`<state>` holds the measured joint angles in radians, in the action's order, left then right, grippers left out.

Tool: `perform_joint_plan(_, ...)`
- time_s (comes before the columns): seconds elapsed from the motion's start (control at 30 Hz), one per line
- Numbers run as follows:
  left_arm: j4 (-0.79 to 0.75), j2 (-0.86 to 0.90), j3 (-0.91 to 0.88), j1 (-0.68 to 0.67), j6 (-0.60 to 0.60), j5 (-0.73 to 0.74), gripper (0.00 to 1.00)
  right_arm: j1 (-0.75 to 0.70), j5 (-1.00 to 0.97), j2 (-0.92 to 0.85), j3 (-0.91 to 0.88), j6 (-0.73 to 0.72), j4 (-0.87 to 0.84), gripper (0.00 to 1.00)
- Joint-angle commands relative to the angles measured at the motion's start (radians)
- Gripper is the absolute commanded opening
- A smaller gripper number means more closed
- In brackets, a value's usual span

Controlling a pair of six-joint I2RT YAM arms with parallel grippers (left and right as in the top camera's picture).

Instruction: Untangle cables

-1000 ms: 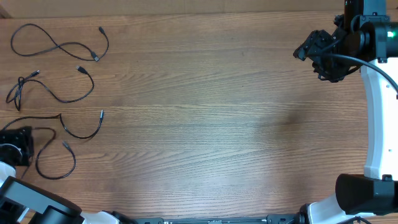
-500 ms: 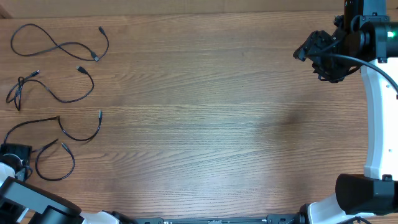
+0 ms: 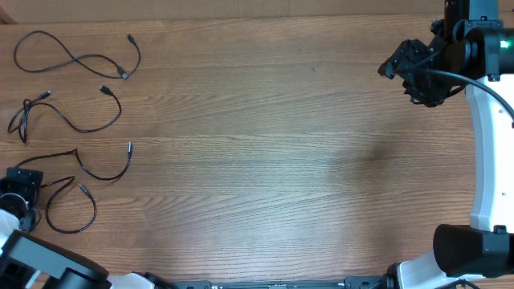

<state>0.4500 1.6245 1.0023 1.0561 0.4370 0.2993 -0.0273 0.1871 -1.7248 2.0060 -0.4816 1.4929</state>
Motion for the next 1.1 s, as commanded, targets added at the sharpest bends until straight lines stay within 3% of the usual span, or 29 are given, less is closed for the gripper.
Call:
perform_joint_plan(0.0,0.021,-0.095,0.029,0.004,-0.048,-0.169,0.97,-0.001,0.009,0.003,-0.004,0.004,-0.006,0.66)
perform_joint_plan(0.17,0.032,-0.187,0.029,-0.009,-0.04,-0.118,1.0,-0.001,0.009,0.003,-0.004,0.004,-0.006,0.66)
perform_joint_plan(0.4,0.066,-0.366,0.029,-0.109,-0.039,-0.219,1.0,-0.001,0.009,0.003,-0.004,0.004,-0.006,0.66)
perform_joint_plan(0.6,0.066,-0.546,0.029,-0.379,-0.135,-0.222,1.0,-0.001,0.009,0.003,-0.004,0.004,0.003,0.66)
perform_joint_plan(0.8,0.064,-0.607,0.029,-0.759,-0.407,-0.242,1.0,-0.001,0.019,0.003,-0.004,0.004,0.024,0.66)
perform_joint_plan(0.93,0.072,-0.561,0.029,-0.863,-0.482,-0.334,1.0,0.0,0.034,0.003,-0.004,0.005,0.035,0.66)
perform_joint_plan(1.07,0.101,-0.498,0.029,-0.875,-0.475,-0.218,1.0,0.0,0.035,0.003,-0.004,0.005,0.055,0.64)
